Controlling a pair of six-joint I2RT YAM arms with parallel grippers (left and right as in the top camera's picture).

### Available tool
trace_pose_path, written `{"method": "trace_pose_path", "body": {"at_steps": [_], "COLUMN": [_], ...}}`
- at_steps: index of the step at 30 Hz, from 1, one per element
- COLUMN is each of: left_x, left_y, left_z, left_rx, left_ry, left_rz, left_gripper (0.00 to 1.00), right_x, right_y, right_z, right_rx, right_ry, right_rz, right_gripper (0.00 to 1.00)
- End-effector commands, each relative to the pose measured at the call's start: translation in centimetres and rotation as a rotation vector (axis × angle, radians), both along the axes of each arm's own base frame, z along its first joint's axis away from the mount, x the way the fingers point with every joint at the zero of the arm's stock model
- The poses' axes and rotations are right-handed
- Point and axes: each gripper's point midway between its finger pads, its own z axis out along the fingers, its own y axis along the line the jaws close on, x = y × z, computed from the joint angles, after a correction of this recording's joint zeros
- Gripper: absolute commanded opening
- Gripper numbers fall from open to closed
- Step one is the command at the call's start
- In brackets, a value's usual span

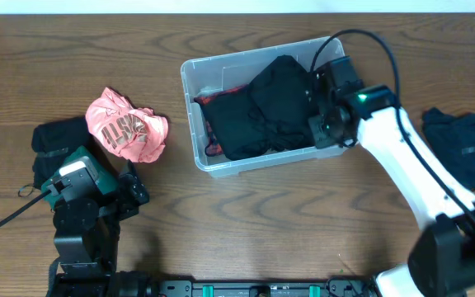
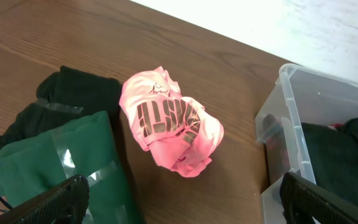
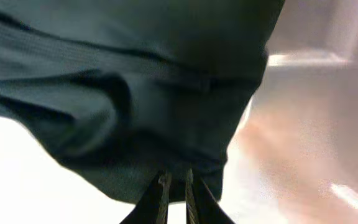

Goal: Pack container
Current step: 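Carry the black clothing into the bin and release it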

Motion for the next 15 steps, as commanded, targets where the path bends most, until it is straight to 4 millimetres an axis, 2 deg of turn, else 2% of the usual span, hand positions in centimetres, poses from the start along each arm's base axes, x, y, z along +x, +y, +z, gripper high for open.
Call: {"method": "trace_pose_path", "body": {"at_steps": [1,4,6,7,11,14,15], "left_x": [0.0,0.0,0.0,0.0,0.0,0.0,0.0], "left_y": [0.0,0.0,0.0,0.0,0.0,0.0,0.0], "left_z": [0.7,0.7,0.7,0.7,0.7,0.7,0.7], "left_rx": [-0.008,-0.008,-0.008,-0.008,-0.008,-0.008,-0.008], "left_ry": [-0.017,-0.018,-0.018,-0.018,-0.017,-0.017,-0.017], "left_rz": [0.003,0.003,0.003,0.003,0.003,0.003,0.003], "left_gripper": [0.98,0.98,0.98,0.98,0.98,0.98,0.98], "right_x": [-2.3,-4.5,-4.4,-3.8,-0.2,2.0,2.5], "right_y": [0.0,0.9,1.0,0.9,-0.9,-3.5,-5.0], "right_z": [0.0,0.4,0.7,0.9,2.1,4.3,5.4], "right_rx": [0.008,0.038,0.028,0.017,-0.055,-0.086,-0.105], "right_ry": [0.085,0.154,0.131,0.098,-0.064,-0.171,-0.208], "right_rz": [-0.039,-0.011,0.007,0.007,-0.058,-0.167,-0.217], "right_gripper": [0.08,0.09,0.12,0.14,0.36,0.45,0.54]}}
